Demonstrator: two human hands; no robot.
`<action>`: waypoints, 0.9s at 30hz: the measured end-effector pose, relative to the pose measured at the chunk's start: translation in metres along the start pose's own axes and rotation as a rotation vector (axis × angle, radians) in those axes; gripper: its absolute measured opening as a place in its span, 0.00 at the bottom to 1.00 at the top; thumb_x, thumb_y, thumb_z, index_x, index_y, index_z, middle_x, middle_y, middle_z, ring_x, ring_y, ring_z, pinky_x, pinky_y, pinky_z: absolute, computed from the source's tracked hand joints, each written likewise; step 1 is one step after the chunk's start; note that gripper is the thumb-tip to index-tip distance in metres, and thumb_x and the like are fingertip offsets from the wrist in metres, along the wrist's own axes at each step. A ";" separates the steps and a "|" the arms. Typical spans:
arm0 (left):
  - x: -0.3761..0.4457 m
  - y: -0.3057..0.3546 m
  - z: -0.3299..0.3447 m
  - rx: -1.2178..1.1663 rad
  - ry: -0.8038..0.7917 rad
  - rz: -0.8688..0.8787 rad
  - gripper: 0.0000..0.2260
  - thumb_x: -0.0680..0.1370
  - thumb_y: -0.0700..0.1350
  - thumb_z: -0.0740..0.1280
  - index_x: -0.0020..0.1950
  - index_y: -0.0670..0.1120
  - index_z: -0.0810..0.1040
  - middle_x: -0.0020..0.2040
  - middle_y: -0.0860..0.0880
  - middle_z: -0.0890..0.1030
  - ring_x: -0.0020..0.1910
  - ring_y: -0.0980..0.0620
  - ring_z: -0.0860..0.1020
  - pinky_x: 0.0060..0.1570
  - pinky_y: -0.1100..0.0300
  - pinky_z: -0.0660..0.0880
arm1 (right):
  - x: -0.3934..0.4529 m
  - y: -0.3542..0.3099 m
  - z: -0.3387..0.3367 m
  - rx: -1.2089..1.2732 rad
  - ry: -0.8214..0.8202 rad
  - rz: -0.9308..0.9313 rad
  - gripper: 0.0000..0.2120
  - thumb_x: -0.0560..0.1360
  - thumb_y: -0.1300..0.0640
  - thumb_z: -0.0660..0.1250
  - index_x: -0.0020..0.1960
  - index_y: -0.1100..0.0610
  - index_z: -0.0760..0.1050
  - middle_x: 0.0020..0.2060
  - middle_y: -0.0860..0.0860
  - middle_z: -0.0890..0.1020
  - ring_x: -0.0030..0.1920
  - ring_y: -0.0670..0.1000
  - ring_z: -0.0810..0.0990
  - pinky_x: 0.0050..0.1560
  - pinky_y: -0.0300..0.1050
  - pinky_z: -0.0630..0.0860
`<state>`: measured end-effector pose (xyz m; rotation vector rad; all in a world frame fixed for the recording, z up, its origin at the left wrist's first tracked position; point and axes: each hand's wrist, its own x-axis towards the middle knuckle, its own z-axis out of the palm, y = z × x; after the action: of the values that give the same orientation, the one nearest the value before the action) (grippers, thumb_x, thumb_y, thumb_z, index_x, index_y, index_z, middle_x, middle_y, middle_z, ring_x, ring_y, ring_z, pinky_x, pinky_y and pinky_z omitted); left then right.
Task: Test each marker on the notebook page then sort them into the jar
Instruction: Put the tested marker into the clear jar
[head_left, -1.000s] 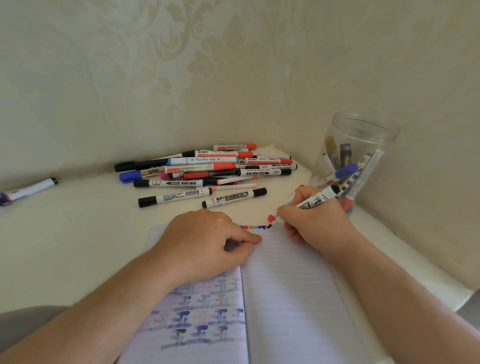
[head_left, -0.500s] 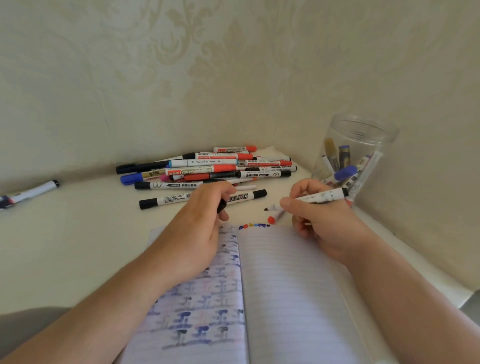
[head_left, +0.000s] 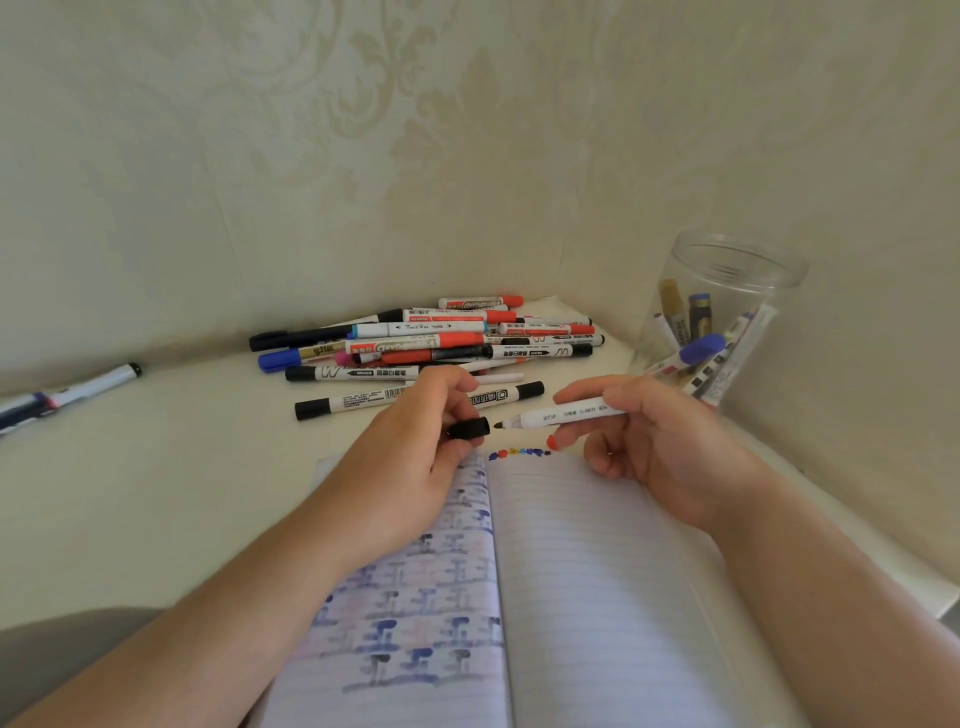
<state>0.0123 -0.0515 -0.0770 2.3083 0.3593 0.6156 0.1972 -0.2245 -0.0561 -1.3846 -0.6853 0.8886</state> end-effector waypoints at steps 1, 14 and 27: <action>0.000 0.001 0.000 -0.001 0.000 0.007 0.24 0.82 0.40 0.67 0.63 0.67 0.62 0.55 0.64 0.76 0.59 0.63 0.77 0.61 0.59 0.77 | 0.000 0.000 0.001 -0.005 -0.001 -0.004 0.17 0.74 0.53 0.61 0.51 0.55 0.87 0.47 0.67 0.85 0.35 0.53 0.73 0.37 0.45 0.71; 0.002 -0.004 -0.010 -0.215 0.153 -0.098 0.14 0.81 0.43 0.70 0.60 0.61 0.78 0.47 0.59 0.86 0.45 0.59 0.84 0.52 0.61 0.78 | -0.002 0.008 0.002 -0.287 0.046 -0.186 0.10 0.79 0.64 0.71 0.53 0.50 0.86 0.44 0.55 0.88 0.35 0.47 0.80 0.38 0.36 0.75; 0.004 -0.013 -0.005 -0.109 -0.102 -0.098 0.21 0.81 0.66 0.50 0.42 0.53 0.71 0.31 0.57 0.73 0.31 0.58 0.69 0.39 0.54 0.70 | -0.004 0.013 0.008 -0.966 0.132 -0.557 0.20 0.74 0.32 0.63 0.60 0.39 0.79 0.51 0.32 0.82 0.52 0.39 0.81 0.51 0.37 0.76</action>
<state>0.0120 -0.0374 -0.0817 2.1942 0.3782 0.4563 0.1872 -0.2240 -0.0676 -1.9048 -1.4098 -0.0325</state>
